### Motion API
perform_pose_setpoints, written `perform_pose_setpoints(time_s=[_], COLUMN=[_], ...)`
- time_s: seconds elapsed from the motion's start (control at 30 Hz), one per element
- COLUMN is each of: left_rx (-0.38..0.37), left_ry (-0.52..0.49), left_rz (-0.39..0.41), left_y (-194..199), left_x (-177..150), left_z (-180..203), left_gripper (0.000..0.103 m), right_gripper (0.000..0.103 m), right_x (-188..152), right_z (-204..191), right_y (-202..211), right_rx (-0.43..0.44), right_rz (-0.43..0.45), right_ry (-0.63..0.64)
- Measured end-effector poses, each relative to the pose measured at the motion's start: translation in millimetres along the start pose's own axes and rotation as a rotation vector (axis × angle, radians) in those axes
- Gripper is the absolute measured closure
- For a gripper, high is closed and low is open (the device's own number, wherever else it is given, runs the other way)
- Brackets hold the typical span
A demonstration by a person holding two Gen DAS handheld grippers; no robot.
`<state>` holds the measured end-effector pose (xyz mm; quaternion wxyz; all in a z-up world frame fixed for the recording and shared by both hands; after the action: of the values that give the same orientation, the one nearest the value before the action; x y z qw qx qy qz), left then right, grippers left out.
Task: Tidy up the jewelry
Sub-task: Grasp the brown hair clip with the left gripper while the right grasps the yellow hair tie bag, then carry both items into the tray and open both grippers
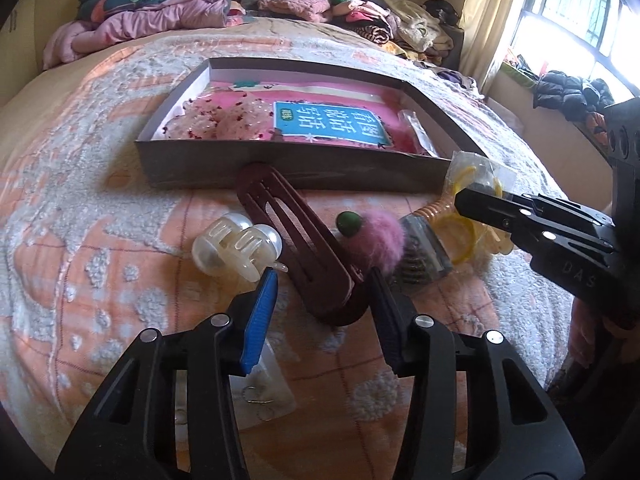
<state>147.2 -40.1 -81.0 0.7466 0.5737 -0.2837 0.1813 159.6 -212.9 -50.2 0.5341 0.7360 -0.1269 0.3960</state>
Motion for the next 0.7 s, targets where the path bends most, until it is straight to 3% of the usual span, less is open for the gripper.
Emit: perform_pose_setpoints(time_s=[0.2,0.33,0.7], left_rx=[0.019,-0.022,-0.085], left_ry=[0.029,0.052,0.022], left_rz=[0.016,0.008,0.022], left_y=[5,2,24], left_x=[1,1,-4], left_z=[-7,-14,-12], left_gripper=[0.065,0.078,0.081], right_gripper=[0.088,0.088,0.088], right_x=[2,3,6], right_z=[-4,-5,-9], right_y=[0,0,21], right_rx=[-0.007,-0.013,-0.021], right_rz=[0.004,0.003,0.051], right_ry=[0.011,0.007,-0.003])
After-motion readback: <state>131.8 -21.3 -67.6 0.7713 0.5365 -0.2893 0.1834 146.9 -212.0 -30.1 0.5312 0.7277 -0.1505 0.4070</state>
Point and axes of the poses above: each gripper's, at about its wrist camera, not at the fingertips, and y roughly against the way its jaws point, z to its right, x to its top, the point moved 2 cm from there along -y, roughly the way its jaws point, and after that the axes turned 1 degree about -z, right-handed, at the moved point
